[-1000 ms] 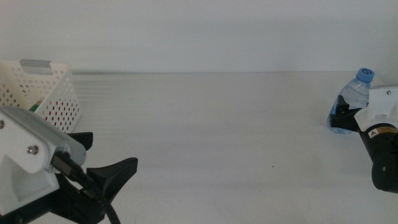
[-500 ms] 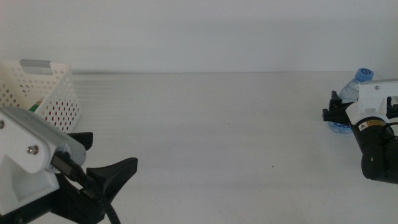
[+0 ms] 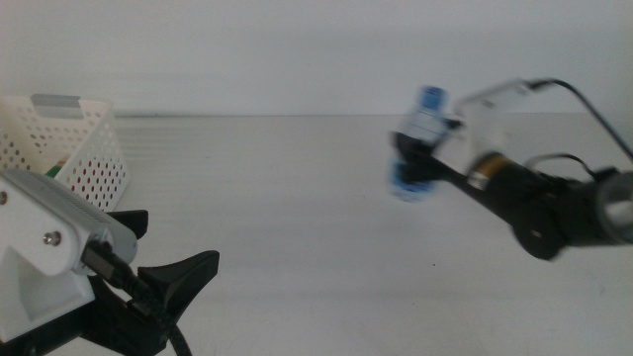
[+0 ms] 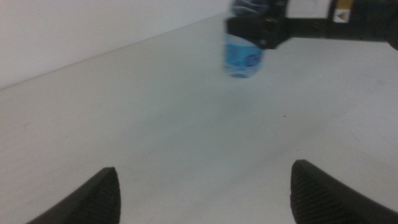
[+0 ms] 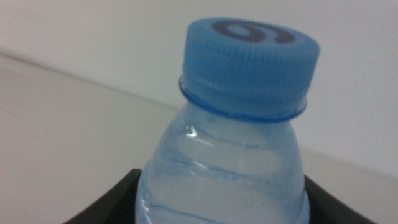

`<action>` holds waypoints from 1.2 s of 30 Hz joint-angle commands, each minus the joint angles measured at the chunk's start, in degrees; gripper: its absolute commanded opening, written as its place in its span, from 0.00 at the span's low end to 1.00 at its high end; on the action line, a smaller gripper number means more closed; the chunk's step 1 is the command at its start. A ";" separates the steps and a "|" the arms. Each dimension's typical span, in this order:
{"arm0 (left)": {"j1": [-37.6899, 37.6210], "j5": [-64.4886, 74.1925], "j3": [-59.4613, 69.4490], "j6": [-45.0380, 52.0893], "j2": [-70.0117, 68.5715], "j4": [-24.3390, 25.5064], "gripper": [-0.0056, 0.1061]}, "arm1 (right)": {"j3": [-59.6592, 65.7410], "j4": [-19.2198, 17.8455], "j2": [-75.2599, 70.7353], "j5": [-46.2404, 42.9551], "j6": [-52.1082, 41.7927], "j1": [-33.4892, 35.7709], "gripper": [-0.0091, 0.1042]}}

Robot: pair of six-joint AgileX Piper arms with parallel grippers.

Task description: Use arms to grab the bottles and put them into the dustbin to the left of the table.

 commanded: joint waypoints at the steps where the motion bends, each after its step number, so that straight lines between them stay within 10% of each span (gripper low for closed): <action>1: -0.17 -4.19 -1.55 -0.60 -0.16 -0.20 0.86 | -6.06 -5.17 -4.13 -4.12 6.65 4.15 0.08; 9: -0.17 -4.19 -1.55 -0.60 -0.16 -0.20 0.86 | -22.04 -14.90 2.67 4.11 12.85 16.96 0.08; 25: -0.17 -4.19 -1.55 -0.60 -0.16 -0.20 0.86 | -30.18 -16.30 13.06 5.54 12.85 21.76 0.11; 36: -0.17 -4.19 -1.55 -0.60 -0.16 -0.20 0.86 | -29.99 -27.90 11.14 10.59 25.37 21.76 0.77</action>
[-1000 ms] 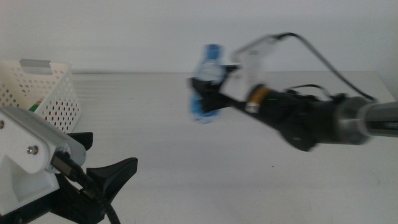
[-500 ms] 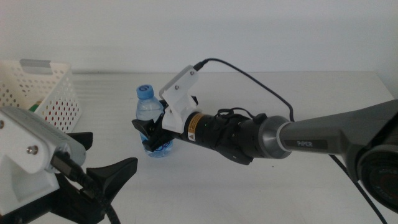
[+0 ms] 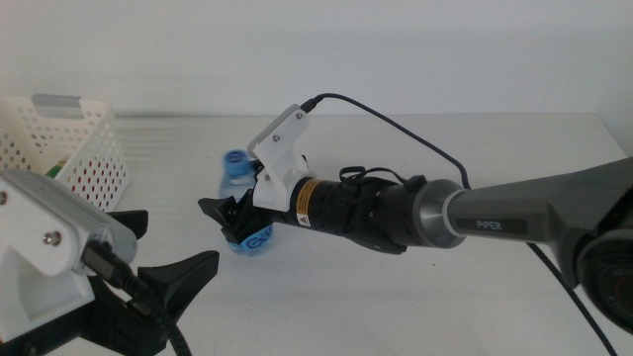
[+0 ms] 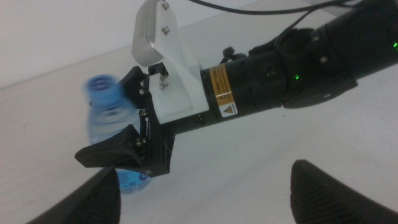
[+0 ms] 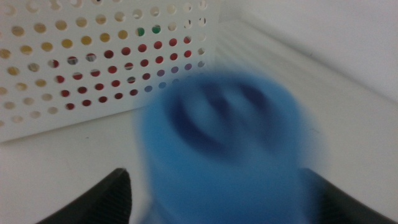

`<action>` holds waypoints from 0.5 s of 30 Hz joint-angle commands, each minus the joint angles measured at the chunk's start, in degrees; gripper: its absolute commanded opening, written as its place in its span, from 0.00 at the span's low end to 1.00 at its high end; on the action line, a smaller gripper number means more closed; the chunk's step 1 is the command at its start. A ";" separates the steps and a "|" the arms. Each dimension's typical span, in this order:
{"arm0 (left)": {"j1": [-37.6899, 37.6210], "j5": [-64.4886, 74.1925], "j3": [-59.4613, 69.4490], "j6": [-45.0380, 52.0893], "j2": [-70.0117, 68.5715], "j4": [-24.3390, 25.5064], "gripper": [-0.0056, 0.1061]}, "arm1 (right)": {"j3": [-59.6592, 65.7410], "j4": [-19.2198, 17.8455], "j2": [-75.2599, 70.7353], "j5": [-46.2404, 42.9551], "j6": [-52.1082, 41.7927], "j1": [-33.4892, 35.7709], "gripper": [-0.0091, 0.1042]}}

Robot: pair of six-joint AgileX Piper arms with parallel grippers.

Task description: Use arms to grab the bottles and put them into the dustbin to the left of the table.

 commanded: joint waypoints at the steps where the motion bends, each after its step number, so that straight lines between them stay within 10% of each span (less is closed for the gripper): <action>1: -0.17 -4.19 -1.55 -0.60 -0.16 -0.20 0.86 | -1.45 -2.70 -5.78 -0.71 5.04 -0.10 0.78; 15: -0.17 -4.19 -1.55 -0.60 -0.16 -0.20 0.86 | 23.78 -7.70 -35.24 4.70 10.56 -1.87 0.69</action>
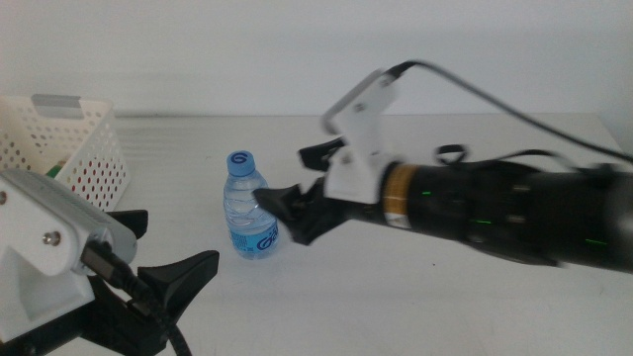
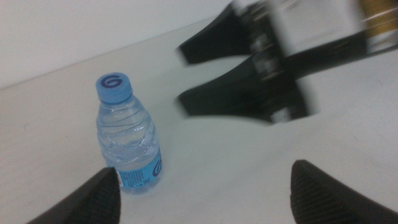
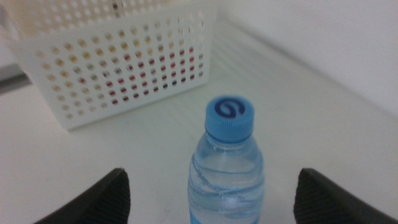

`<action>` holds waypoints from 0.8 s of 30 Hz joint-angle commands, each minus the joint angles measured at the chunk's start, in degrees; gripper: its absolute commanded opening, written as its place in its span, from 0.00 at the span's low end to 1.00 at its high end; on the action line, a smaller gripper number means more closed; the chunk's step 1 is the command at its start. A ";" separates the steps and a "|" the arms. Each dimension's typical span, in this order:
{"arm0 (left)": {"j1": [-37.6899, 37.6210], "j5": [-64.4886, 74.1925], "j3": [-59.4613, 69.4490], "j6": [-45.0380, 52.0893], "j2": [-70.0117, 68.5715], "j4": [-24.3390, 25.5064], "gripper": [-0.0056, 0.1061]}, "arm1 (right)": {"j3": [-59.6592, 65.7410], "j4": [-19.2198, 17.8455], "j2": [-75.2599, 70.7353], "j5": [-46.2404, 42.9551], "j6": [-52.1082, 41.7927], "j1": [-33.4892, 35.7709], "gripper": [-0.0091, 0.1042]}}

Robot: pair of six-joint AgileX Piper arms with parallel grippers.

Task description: Use arms to grab the bottles and put them into the dustbin to the left of the table.

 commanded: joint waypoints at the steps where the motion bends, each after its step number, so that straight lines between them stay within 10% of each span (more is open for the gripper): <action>1: -0.17 -4.19 -1.55 -0.60 -0.16 -0.20 0.86 | 2.77 0.00 -10.00 -1.44 -0.05 -0.57 0.69; 12: -0.17 -4.19 -1.55 -0.60 -0.16 -0.20 0.86 | 16.24 2.43 -36.13 11.87 -0.25 -0.50 0.69; 21: -0.17 -4.19 -1.55 -0.60 -0.16 -0.20 0.86 | 24.14 40.70 -54.53 27.27 -39.25 -0.50 0.67; 24: -0.17 -4.19 -1.55 -0.60 -0.16 -0.20 0.86 | 25.11 47.06 -57.26 28.41 -48.34 -0.50 0.66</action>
